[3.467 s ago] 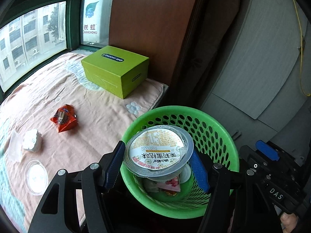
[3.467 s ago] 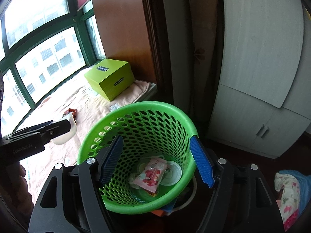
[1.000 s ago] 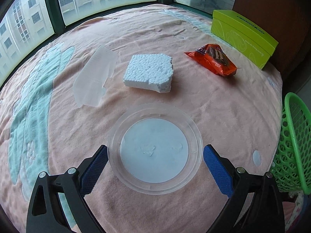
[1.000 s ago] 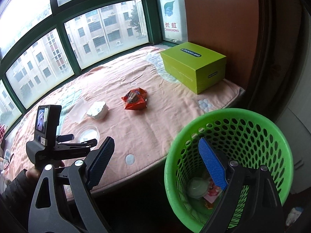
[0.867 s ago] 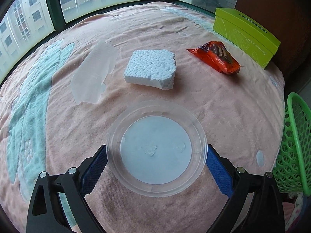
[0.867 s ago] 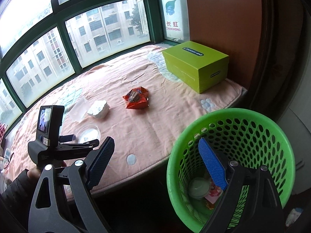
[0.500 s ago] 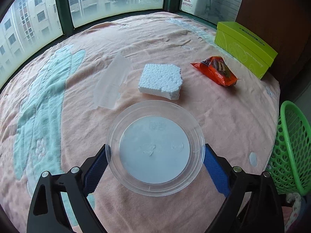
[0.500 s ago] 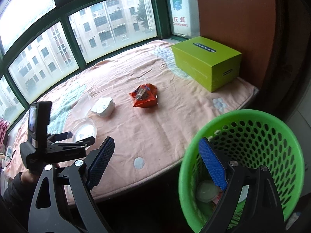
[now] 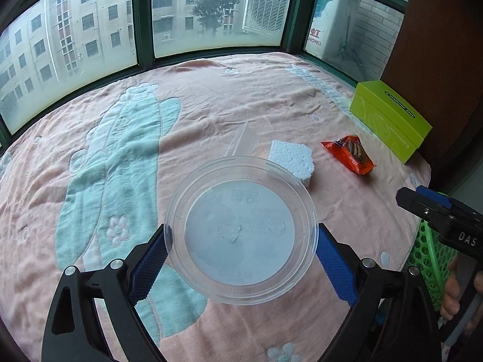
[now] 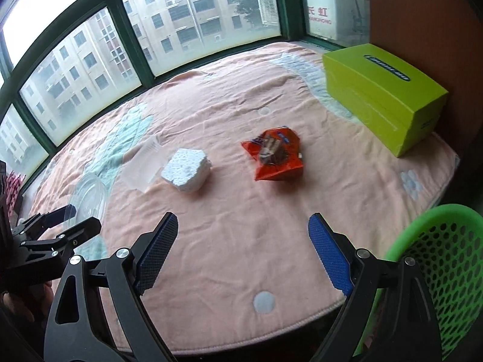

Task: Collect trash
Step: 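Lift the clear lid with the left tool while the right tool grasps the white foam block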

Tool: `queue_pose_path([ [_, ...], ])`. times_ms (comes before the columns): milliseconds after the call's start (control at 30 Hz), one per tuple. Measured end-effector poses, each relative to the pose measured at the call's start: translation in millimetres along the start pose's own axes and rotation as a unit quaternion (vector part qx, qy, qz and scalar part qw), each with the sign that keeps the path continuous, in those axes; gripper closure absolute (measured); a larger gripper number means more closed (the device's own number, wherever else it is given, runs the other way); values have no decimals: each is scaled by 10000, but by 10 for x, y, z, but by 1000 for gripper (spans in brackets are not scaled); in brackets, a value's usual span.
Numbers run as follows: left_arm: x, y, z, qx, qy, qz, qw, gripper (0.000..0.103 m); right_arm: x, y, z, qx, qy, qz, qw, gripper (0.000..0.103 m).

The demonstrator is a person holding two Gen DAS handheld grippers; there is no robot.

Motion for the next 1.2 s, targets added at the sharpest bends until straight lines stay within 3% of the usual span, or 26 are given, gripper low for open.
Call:
queue_pose_path([
  [200, 79, -34, 204, 137, 93, -47, 9999, 13, -345, 21, 449, 446, 458, 319, 9974, 16],
  [367, 86, -78, 367, 281, 120, -36, 9995, 13, -629, 47, 660, 851, 515, 484, 9939, 16],
  [633, 21, -144, 482, 455, 68, 33, 9989, 13, -1100, 4, 748, 1429, 267, 838, 9858, 16],
  [900, -20, -166, 522, 480, 45, 70, 9988, 13, -1372, 33, 731, 1478, 135, 960, 9843, 16],
  [1033, -28, -165, 520, 479, 38, 76, 9988, 13, -1425, 30, 724, 1448, 70, 1006, 9843, 28],
  [1200, 0, -138, 516, 453, 58, 30, 9990, 13, -1327, 22, 703, 1435, -4, 875, 9858, 28],
])
Point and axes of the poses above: each gripper's, at about its wrist camera, not at the fingertips, and x roughly against the way its jaws point, z to its left, y to its top, the point moved 10 cm from there along -x, roughly the way its jaws point, and after that the axes turned 14 degrees about -x, right-handed, at the moved point
